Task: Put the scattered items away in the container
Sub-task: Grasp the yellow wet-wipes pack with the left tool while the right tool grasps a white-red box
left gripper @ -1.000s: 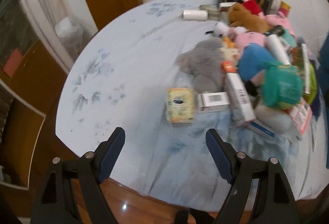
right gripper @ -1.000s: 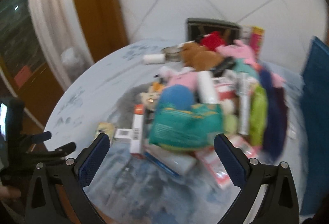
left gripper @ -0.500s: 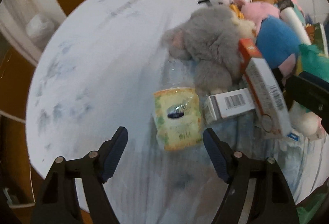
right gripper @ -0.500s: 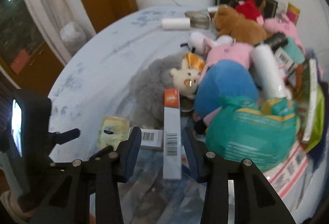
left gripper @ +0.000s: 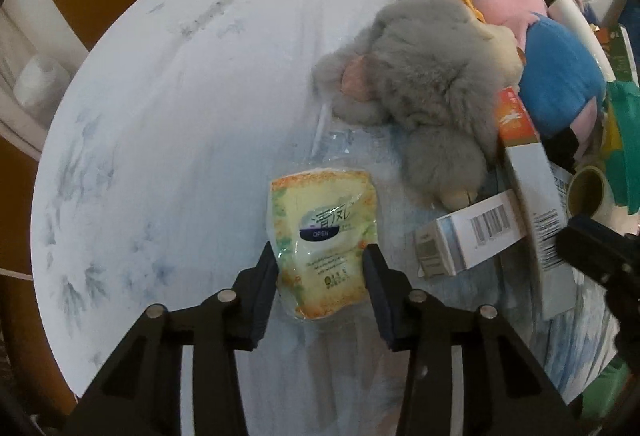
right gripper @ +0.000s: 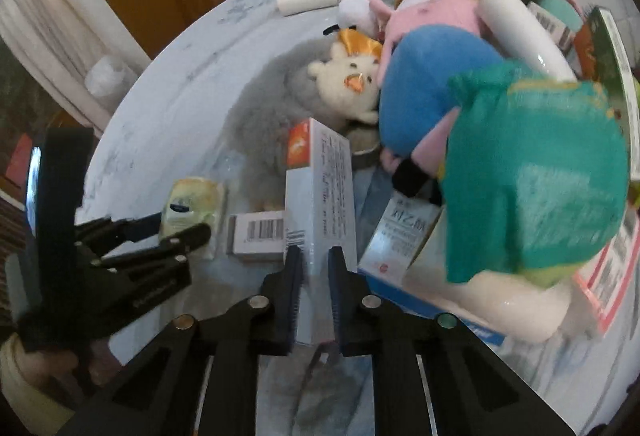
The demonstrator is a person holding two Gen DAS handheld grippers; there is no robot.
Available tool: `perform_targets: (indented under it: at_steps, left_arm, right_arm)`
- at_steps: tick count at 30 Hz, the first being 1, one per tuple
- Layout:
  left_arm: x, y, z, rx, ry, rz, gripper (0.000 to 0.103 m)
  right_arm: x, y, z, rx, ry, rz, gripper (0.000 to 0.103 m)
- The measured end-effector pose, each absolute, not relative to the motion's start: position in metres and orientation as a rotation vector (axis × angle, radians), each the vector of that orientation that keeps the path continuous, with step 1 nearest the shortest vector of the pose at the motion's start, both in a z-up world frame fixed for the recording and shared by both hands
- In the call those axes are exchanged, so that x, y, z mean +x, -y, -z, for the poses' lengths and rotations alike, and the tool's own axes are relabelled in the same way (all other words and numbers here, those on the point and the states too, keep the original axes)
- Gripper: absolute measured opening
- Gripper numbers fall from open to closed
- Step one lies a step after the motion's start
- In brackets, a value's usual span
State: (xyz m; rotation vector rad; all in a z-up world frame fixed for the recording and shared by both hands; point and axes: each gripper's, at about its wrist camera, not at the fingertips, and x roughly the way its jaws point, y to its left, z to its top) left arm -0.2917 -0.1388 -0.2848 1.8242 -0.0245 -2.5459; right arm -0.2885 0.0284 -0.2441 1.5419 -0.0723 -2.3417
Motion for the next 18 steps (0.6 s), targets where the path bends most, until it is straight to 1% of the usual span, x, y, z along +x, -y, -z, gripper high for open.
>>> perform_targets:
  at_steps: [1, 2, 3, 4, 7, 8, 9, 10, 11, 12, 13, 14, 15, 18]
  left_arm:
    - [-0.292, 0.137, 0.285, 1.82, 0.047, 2.546, 0.05]
    - [-0.292, 0.136, 0.285, 1.809, 0.071, 2.541, 0.062]
    - [-0.293, 0.136, 0.286, 1.801, 0.081, 2.538, 0.071]
    - [-0.293, 0.136, 0.287, 1.795, 0.088, 2.536, 0.072]
    - [-0.293, 0.136, 0.291, 1.812, 0.036, 2.558, 0.072]
    - [-0.293, 0.134, 0.292, 1.818, 0.029, 2.563, 0.072]
    - [-0.292, 0.134, 0.292, 1.815, 0.023, 2.572, 0.072]
    - [-0.291, 0.134, 0.292, 1.812, 0.016, 2.581, 0.071]
    - [-0.29, 0.133, 0.292, 1.808, 0.01, 2.589, 0.064]
    - [-0.289, 0.133, 0.29, 1.803, 0.004, 2.6, 0.054]
    - [-0.288, 0.133, 0.289, 1.797, -0.001, 2.611, 0.049]
    - [-0.287, 0.131, 0.287, 1.799, 0.001, 2.62, 0.037]
    - [-0.286, 0.13, 0.287, 1.797, 0.011, 2.622, 0.034]
    - [-0.283, 0.126, 0.285, 1.788, 0.032, 2.628, 0.034]
  right_arm:
    - [-0.288, -0.028, 0.246, 1.539, 0.076, 2.358, 0.03]
    - [-0.289, -0.028, 0.246, 1.538, 0.066, 2.391, 0.04]
    - [-0.29, -0.027, 0.247, 1.536, 0.069, 2.397, 0.042]
    - [-0.29, -0.027, 0.247, 1.534, 0.075, 2.395, 0.042]
    - [-0.289, -0.024, 0.251, 1.526, 0.081, 2.384, 0.042]
    - [-0.289, -0.022, 0.255, 1.537, 0.074, 2.385, 0.048]
    - [-0.29, -0.021, 0.26, 1.55, 0.075, 2.379, 0.058]
    - [-0.29, -0.02, 0.264, 1.561, 0.076, 2.375, 0.061]
    - [-0.291, -0.02, 0.265, 1.554, 0.079, 2.378, 0.062]
    - [-0.291, -0.021, 0.267, 1.547, 0.082, 2.382, 0.062]
    - [-0.291, -0.021, 0.268, 1.542, 0.084, 2.385, 0.062]
    - [-0.292, -0.021, 0.267, 1.543, 0.081, 2.392, 0.055]
    - [-0.293, -0.022, 0.267, 1.546, 0.078, 2.395, 0.044]
    - [-0.293, -0.02, 0.266, 1.545, 0.063, 2.39, 0.044]
